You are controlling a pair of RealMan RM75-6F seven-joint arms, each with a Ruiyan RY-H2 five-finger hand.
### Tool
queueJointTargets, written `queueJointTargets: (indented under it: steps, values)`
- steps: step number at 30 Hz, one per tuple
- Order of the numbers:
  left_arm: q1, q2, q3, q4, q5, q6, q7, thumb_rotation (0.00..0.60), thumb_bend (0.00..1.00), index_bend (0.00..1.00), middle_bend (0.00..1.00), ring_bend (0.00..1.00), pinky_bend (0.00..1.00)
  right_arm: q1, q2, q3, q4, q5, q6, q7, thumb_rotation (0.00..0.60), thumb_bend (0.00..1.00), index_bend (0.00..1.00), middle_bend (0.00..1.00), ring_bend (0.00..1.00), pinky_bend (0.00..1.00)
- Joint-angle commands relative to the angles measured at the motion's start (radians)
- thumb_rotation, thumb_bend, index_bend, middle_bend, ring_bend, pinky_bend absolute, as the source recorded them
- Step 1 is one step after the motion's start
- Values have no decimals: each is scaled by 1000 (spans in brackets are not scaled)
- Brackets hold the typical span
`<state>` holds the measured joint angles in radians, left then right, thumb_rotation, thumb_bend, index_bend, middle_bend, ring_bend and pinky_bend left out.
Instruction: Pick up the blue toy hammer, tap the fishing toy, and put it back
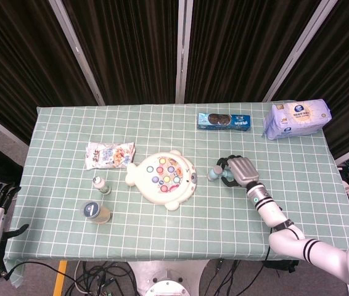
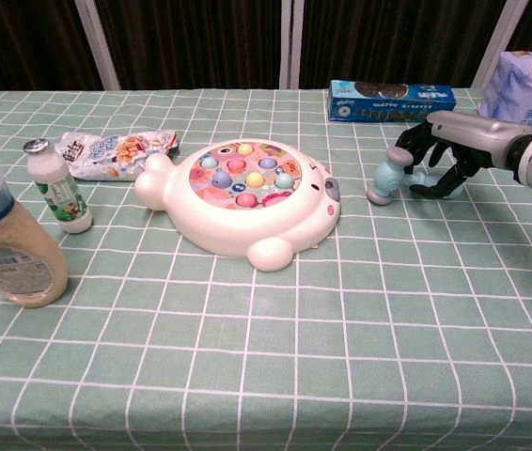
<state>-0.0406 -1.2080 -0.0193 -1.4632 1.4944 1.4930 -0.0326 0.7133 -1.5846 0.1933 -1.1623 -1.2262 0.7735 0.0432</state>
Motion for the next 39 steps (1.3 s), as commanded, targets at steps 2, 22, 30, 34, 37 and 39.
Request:
queueJointTargets:
  steps: [2,22,30,34,37,39]
  values:
    - [1,0,1,1,1,1,-2,600,0,167,88,0,0,2,-6,-3,6,-2,1,6,600,298,390,423,272,306]
    - [2,-3,1,15,4,5,-14,600,0,169,88,0,0,0,-15,-12,22,-8,17,28,600,326,454,476,328,378]
    - [5,-4,2,18,4,10,-16,600,0,169,88,0,0,-7,-36,-17,53,-27,34,71,600,352,483,495,349,412]
    - [9,-4,3,19,4,13,-17,600,0,169,88,0,0,-15,-57,-21,83,-47,55,112,600,384,510,517,375,453]
    - [12,-4,4,18,4,18,-17,600,0,169,88,0,0,-24,-78,-25,115,-73,85,160,600,426,551,545,409,505]
    - [14,-2,4,16,4,21,-15,600,0,169,88,0,0,-28,-90,-28,138,-96,108,196,600,463,581,565,433,541]
